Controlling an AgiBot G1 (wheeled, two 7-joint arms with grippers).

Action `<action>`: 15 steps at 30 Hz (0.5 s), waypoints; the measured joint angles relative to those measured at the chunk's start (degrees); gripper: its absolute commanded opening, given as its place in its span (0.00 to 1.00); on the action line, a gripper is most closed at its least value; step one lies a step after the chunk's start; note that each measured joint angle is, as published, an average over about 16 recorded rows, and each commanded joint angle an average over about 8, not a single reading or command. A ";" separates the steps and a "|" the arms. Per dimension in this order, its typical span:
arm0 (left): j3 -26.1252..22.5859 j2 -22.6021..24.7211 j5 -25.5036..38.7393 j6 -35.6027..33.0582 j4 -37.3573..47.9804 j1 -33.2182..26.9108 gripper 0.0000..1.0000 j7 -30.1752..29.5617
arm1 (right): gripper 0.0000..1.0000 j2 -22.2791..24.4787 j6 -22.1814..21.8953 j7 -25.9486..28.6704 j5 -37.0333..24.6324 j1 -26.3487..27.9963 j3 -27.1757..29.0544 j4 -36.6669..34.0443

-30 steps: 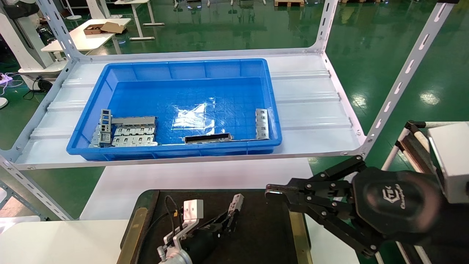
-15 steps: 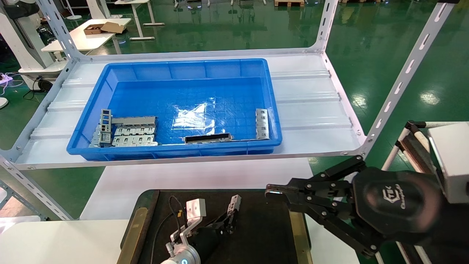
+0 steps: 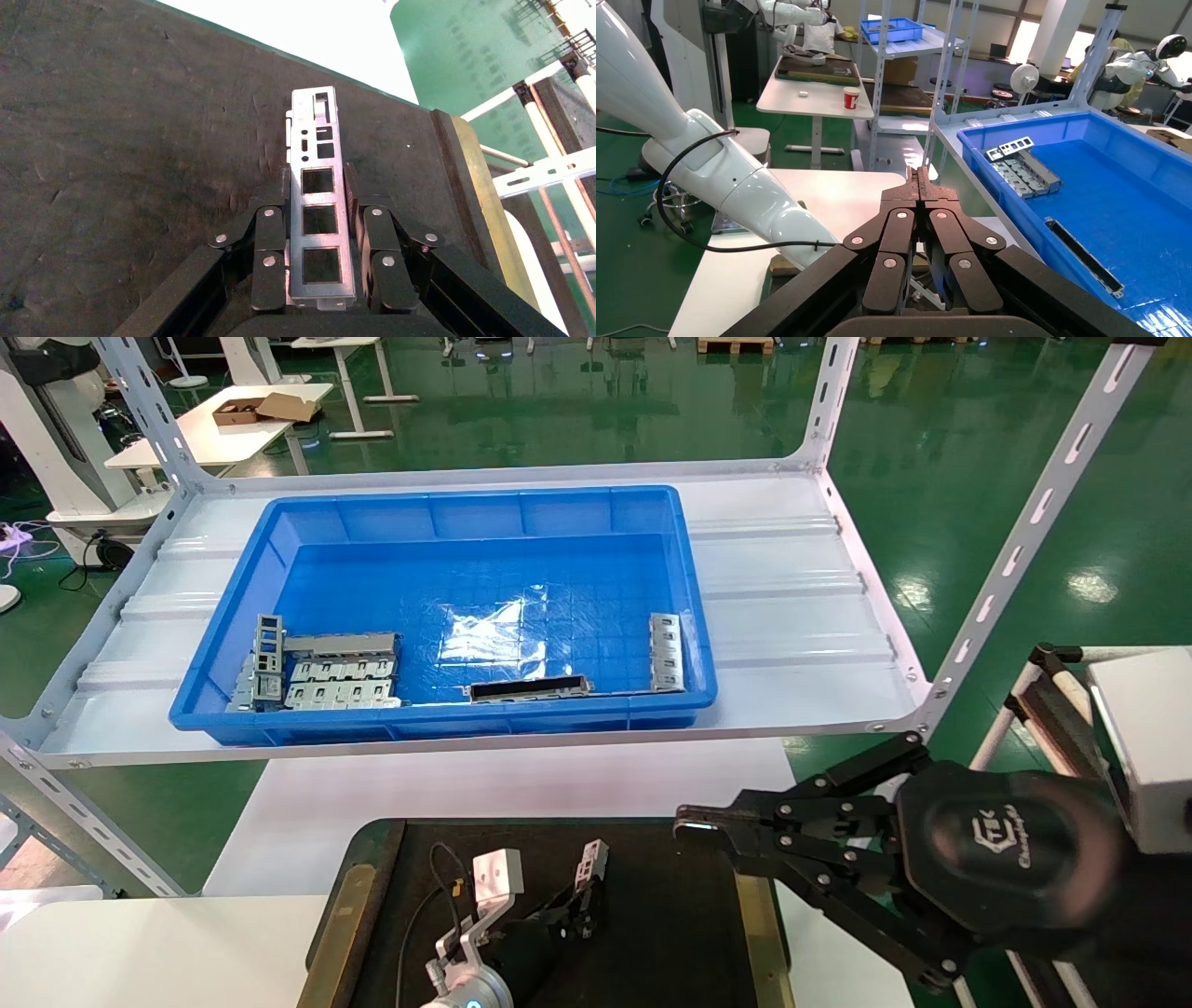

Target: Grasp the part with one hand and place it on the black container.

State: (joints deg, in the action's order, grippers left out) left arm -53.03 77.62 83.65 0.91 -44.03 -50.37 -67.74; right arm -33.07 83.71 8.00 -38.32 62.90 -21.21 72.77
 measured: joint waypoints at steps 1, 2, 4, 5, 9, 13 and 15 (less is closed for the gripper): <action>-0.54 0.00 -0.30 0.24 0.12 -0.12 0.82 -0.21 | 0.91 0.00 0.00 0.00 0.00 0.00 0.00 0.00; -1.06 -0.01 -0.61 0.46 0.22 -0.25 0.90 -0.41 | 0.98 0.00 0.00 0.00 0.00 0.00 0.00 0.00; -2.10 -0.02 -1.25 0.89 0.40 -0.50 1.00 -0.76 | 1.00 0.00 0.00 0.00 0.00 0.00 0.00 0.00; -2.60 -0.03 -1.57 1.09 0.46 -0.63 1.00 -0.92 | 1.00 0.00 0.00 0.00 0.00 0.00 0.00 0.00; -4.55 -0.11 -2.83 1.91 0.47 -1.16 1.00 -1.34 | 1.00 0.00 0.00 0.00 0.00 0.00 -0.01 0.00; -6.32 -0.41 -3.85 2.78 -0.17 -1.62 1.00 -1.28 | 1.00 0.00 0.00 0.00 0.01 0.00 -0.01 0.00; -7.09 -0.74 -4.26 3.13 -0.79 -1.82 1.00 -1.10 | 1.00 0.00 0.00 0.00 0.01 0.00 -0.01 0.00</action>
State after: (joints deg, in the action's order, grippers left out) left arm -60.12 76.88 79.39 4.03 -44.82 -52.19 -68.84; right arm -33.07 83.70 7.99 -38.32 62.90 -21.22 72.77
